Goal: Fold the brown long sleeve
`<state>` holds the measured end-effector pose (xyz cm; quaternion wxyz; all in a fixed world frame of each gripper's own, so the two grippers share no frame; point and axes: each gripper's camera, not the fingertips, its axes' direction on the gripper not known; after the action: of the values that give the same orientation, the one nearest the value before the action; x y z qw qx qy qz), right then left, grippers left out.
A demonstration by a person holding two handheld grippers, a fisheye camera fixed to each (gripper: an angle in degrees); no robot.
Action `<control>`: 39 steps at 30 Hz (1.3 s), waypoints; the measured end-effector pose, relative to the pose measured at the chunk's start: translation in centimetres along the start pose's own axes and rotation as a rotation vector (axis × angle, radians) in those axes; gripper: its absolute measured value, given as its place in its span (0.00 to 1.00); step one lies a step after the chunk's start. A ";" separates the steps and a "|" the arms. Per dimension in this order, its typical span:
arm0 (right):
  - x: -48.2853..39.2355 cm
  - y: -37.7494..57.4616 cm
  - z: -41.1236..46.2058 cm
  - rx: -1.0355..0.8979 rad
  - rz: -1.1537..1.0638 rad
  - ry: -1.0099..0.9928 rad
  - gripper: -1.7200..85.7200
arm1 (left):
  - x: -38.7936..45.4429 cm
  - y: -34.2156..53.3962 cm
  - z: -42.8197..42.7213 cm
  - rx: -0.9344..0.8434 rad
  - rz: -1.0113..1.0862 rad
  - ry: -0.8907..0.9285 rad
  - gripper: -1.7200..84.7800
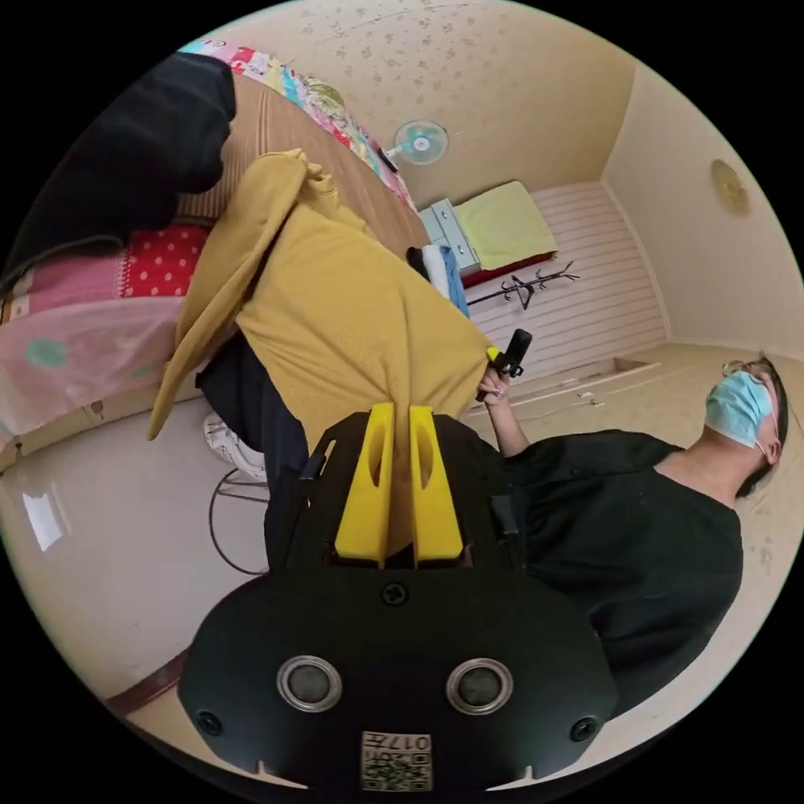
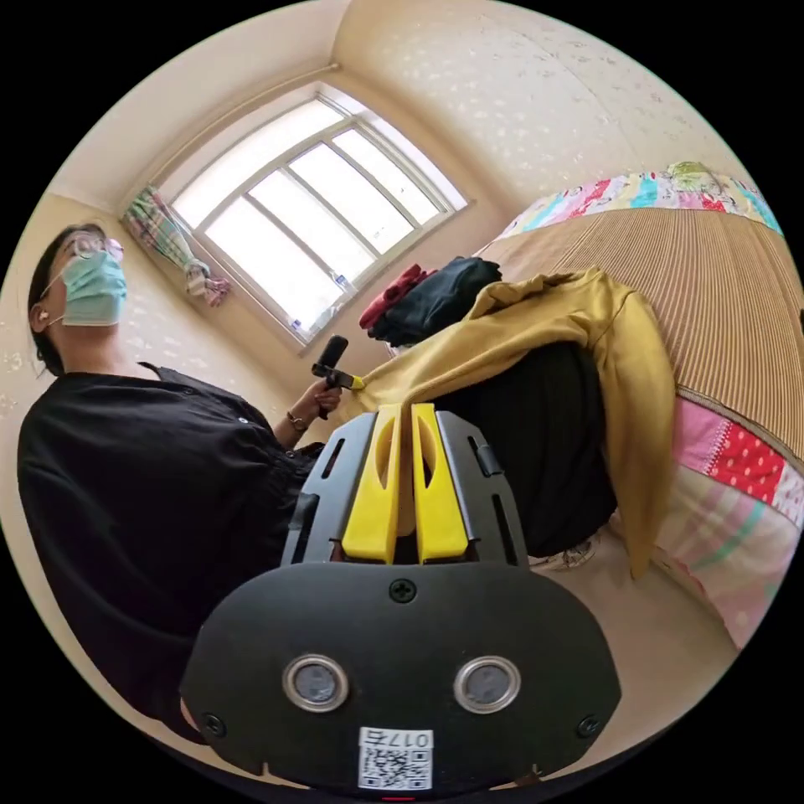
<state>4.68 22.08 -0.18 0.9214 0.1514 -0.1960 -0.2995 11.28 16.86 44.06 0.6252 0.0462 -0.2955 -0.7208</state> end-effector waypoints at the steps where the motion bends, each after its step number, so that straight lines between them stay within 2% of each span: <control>1: -0.4 0.6 -0.9 0.020 -0.009 -0.009 0.05 | 1.5 0.0 -0.4 -0.004 0.064 0.080 0.06; 3: -2.1 2.9 -3.4 0.095 -0.052 -0.053 0.05 | 3.6 -0.2 -0.2 -0.045 0.146 0.166 0.06; 5: -2.7 4.4 -4.1 0.121 -0.051 -0.108 0.05 | 5.4 -0.2 1.0 -0.181 0.186 0.153 0.06; 7: -2.2 5.4 -3.2 0.030 0.024 -0.107 0.05 | 5.3 0.2 1.7 -0.269 0.175 0.078 0.07; 8: -1.7 6.1 -1.9 -0.069 0.086 -0.044 0.05 | 4.5 0.4 1.4 -0.269 0.147 0.059 0.07; 9: -1.0 7.0 -0.8 -0.137 0.145 0.029 0.05 | 3.9 0.6 0.8 -0.245 0.124 0.064 0.07; 12: 0.6 7.9 0.4 -0.164 0.281 0.070 0.05 | -0.6 2.1 -4.5 0.040 -0.041 0.118 0.09; 14: 0.6 7.7 0.2 -0.100 0.282 0.072 0.05 | -3.2 3.6 -8.3 0.254 -0.141 -0.003 0.10; 15: 0.4 7.2 0.1 -0.060 0.268 0.077 0.05 | -3.5 3.6 -8.7 0.278 -0.157 -0.058 0.10; 17: 0.3 6.0 0.4 -0.018 0.247 0.104 0.05 | -3.6 1.0 -8.2 0.266 -0.191 -0.263 0.11; 20: 0.7 2.8 1.8 0.044 0.247 0.180 0.05 | -2.1 -5.4 -4.6 0.199 -0.077 -0.435 0.14; 25: 2.3 -3.8 5.8 0.104 0.257 0.259 0.07 | -3.0 -15.2 1.2 0.133 -0.005 -0.689 0.17; 28: 3.9 -8.1 8.9 0.058 0.314 0.500 0.11 | -5.1 -18.7 4.9 -0.001 0.033 -0.762 0.16; 29: 4.7 -9.5 10.1 0.032 0.345 0.643 0.12 | -6.0 -19.0 5.7 -0.041 0.020 -0.809 0.15; 30: 5.6 -10.6 11.4 -0.003 0.342 0.761 0.13 | -6.4 -18.8 5.8 -0.035 0.007 -0.825 0.14; 32: 7.8 -11.2 13.9 -0.091 0.346 0.870 0.14 | -7.0 -17.2 5.6 0.032 -0.012 -0.771 0.11; 35: 10.1 -10.9 17.2 -0.180 0.387 0.814 0.10 | -6.9 -16.0 5.0 0.051 -0.028 -0.719 0.07; 39: 7.0 -12.4 17.9 -0.109 0.387 0.997 0.06 | -4.5 -17.0 0.2 0.175 -0.071 -0.759 0.07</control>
<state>-4.33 5.32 12.50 0.9476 0.1882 0.2567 -0.0259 -2.71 21.88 34.67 0.4399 -0.1605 -0.5646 -0.6797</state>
